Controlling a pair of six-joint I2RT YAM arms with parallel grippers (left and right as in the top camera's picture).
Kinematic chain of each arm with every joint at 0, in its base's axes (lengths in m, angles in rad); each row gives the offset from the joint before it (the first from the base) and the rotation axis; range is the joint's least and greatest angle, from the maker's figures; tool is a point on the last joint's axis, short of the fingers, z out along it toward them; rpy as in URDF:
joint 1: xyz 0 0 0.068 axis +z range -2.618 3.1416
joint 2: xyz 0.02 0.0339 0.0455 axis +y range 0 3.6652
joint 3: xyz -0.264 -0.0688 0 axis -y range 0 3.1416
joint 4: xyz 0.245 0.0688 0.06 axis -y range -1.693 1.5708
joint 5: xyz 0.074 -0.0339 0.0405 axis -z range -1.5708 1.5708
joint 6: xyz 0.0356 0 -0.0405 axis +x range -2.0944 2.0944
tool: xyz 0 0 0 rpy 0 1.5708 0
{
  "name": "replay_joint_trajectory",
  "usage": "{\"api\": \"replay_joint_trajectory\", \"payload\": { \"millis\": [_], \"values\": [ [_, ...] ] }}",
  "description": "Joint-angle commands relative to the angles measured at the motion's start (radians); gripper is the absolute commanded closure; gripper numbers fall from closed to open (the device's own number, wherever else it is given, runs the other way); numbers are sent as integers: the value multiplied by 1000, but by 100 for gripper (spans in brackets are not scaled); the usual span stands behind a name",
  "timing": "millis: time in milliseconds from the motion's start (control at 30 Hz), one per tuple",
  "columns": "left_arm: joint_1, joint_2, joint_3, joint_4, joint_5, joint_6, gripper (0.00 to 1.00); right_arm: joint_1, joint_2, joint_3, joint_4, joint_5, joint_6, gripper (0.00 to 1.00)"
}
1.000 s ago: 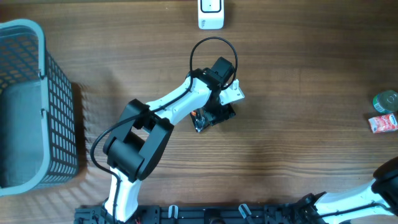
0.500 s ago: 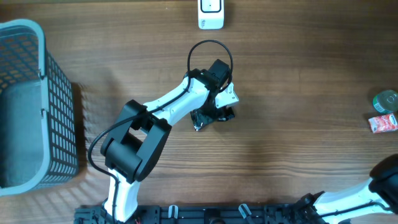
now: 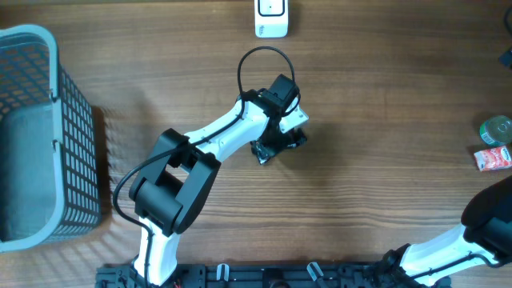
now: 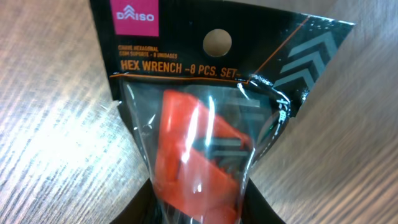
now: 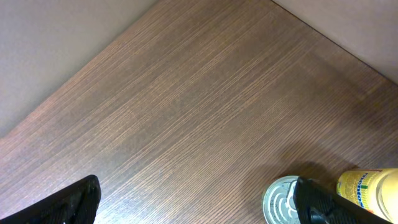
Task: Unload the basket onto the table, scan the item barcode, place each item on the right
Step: 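Lift the hex wrench package with the left gripper toward the scanner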
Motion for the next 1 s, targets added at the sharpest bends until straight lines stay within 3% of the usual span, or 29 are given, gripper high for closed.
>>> {"api": "replay_joint_trajectory", "payload": {
  "millis": [0,300,567,800,967],
  "values": [
    [5,-9,-10,33,85,-191,84,21,-2,2,6,26,-14,0],
    [11,-83,-10,34,467,-323,85,58,83,2,-11,26,-16,0],
    [95,-87,-10,67,757,-460,88,98,163,2,-55,15,-6,0],
    [229,-87,-10,211,1164,-621,87,142,177,2,-99,-71,16,0],
    [262,-87,-10,319,1325,-733,92,192,177,2,-108,-153,13,0]
  ]
}}
